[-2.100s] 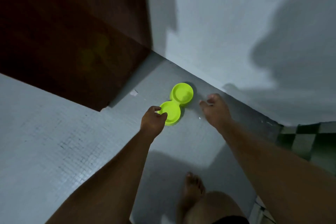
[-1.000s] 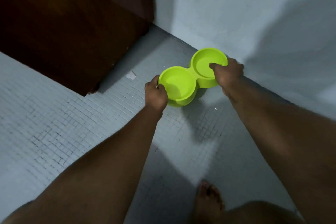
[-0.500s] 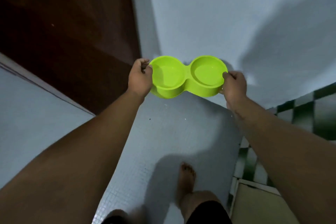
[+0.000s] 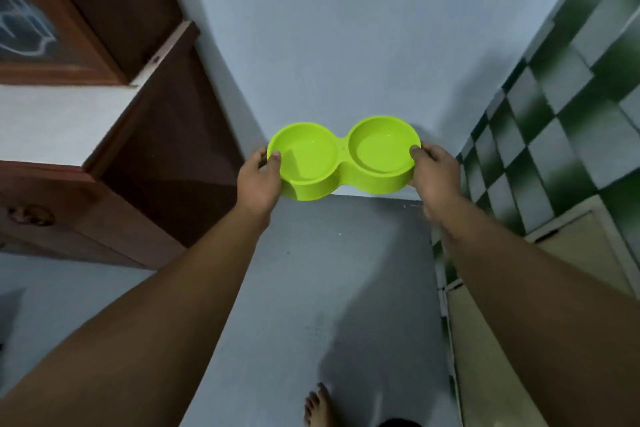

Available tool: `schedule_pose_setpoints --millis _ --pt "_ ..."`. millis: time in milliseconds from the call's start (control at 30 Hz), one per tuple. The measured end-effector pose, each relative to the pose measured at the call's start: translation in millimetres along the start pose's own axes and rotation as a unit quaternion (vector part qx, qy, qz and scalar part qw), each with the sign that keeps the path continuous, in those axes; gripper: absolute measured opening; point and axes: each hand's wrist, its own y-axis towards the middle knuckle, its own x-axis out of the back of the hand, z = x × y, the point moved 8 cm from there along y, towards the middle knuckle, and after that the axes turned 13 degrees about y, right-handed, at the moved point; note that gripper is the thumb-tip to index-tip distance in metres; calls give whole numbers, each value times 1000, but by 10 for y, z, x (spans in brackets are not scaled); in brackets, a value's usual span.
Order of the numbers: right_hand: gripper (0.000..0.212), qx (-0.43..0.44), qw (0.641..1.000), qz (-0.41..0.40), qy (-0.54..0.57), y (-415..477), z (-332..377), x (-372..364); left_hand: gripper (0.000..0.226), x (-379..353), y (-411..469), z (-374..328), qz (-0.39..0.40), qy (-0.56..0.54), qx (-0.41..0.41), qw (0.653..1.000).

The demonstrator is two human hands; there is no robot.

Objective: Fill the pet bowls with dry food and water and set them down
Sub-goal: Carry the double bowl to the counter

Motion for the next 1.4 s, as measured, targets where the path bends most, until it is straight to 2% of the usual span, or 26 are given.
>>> schedule_pose_setpoints --millis 167,300,400,533,767,967,1133,1233,1400 --pt "37 9 998 -52 25 -638 211 677 28 -32 -586 -92 30 6 8 1000" --pt "29 9 996 -79 32 -1253 245 1176 29 6 -1129 -118 57 5 9 998" --pt "28 14 995 -90 25 -1805 256 1558 28 66 -1581 -105 82 -10 28 996" --pt "40 -6 992 -120 24 -2436 208 2011 18 173 -2146 -129 122 -17 20 992" --pt "35 9 983 -184 25 -3483 384 2474 16 320 -2792 -179 193 -17 3 981" --pt "32 3 952 -305 30 -4611 333 2785 25 408 -3348 -225 292 -19 -42 955" --pt "26 11 929 -366 54 -5497 284 2989 28 535 -3851 -222 351 -15 -58 934" --pt "14 25 913 -401 70 -6032 230 3205 30 528 -4238 -269 389 4 -76 918" --pt "23 42 877 -474 67 -6924 182 3686 33 437 -5064 -405 446 17 -128 886"
